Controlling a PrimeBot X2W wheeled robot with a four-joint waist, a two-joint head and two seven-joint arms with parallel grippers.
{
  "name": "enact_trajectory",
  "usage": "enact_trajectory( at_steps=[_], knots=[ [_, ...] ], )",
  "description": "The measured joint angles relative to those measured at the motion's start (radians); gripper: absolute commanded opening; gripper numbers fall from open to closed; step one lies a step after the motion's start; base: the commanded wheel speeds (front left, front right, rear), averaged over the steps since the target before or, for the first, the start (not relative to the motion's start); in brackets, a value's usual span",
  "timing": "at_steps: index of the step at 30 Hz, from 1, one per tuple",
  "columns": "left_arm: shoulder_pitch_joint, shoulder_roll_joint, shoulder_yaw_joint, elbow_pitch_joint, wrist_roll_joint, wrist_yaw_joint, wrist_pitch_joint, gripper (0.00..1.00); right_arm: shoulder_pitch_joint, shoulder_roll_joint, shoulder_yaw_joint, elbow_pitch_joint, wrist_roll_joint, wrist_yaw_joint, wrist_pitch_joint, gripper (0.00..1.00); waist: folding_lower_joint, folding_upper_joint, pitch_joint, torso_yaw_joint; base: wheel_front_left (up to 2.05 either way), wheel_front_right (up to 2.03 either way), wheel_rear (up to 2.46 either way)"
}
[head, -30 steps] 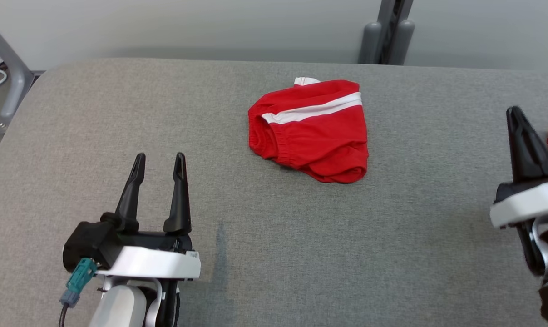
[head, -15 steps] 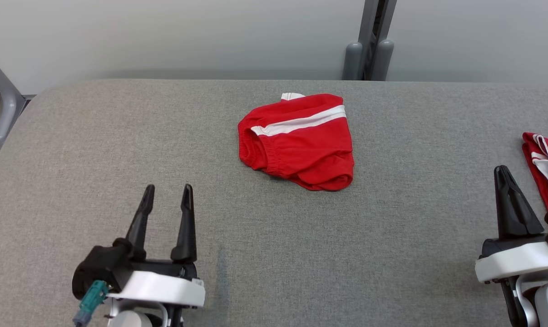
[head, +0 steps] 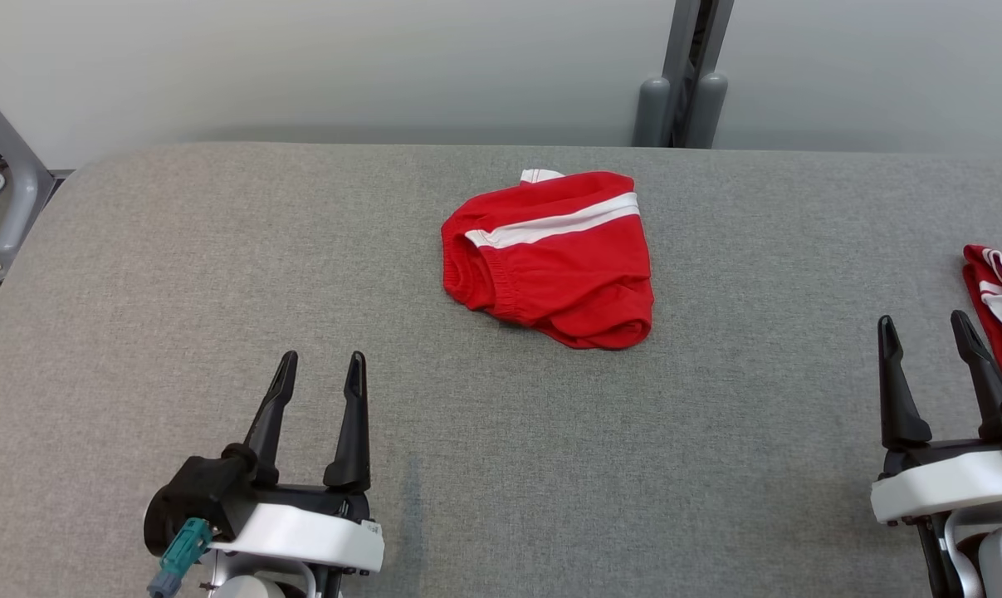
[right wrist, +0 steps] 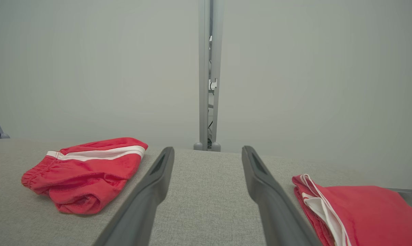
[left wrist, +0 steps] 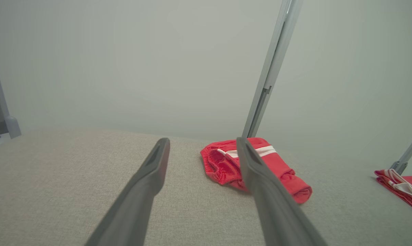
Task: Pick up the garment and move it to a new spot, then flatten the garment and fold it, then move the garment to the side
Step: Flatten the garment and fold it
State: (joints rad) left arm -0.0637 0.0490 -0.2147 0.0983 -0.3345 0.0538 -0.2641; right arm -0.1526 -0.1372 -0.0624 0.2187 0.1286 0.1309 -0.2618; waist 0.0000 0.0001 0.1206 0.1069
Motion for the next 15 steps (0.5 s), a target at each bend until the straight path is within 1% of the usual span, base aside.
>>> enact_trajectory(
  at_steps=[4,7,10,12,14,15],
  knots=[
    [0.0,0.0,-0.007,-0.001,0.0,0.0,0.0,1.0,0.005,-0.002,0.002,0.014,0.007,0.0,0.0,1.0,0.0,0.0,0.004,0.008,0.0,0.0,0.0],
    [-0.003,0.0,-0.019,-0.003,0.0,-0.001,0.0,1.0,0.004,-0.019,0.031,0.036,0.031,0.0,0.0,1.0,0.0,0.0,0.014,0.02,0.0,0.0,0.0],
    [-0.012,0.0,-0.032,-0.006,0.0,-0.004,0.0,1.0,-0.028,-0.035,0.094,0.085,0.125,0.0,0.032,1.0,0.0,0.0,0.032,0.034,0.0,0.0,0.0],
    [-0.023,0.0,-0.043,-0.006,0.0,-0.004,0.0,1.0,-0.071,-0.053,0.131,0.106,0.228,0.0,0.084,1.0,0.0,0.0,0.047,0.046,0.0,0.0,0.0],
    [-0.031,0.0,-0.054,-0.006,0.0,-0.006,0.0,1.0,-0.125,-0.089,0.172,0.123,0.32,0.0,0.148,1.0,0.0,0.0,0.064,0.06,0.0,0.0,0.0],
    [-0.031,0.0,-0.054,-0.006,0.0,-0.006,0.0,1.0,-0.125,-0.089,0.172,0.123,0.32,0.0,0.148,1.0,0.0,0.0,0.064,0.06,0.0,0.0,0.0]
  ],
)
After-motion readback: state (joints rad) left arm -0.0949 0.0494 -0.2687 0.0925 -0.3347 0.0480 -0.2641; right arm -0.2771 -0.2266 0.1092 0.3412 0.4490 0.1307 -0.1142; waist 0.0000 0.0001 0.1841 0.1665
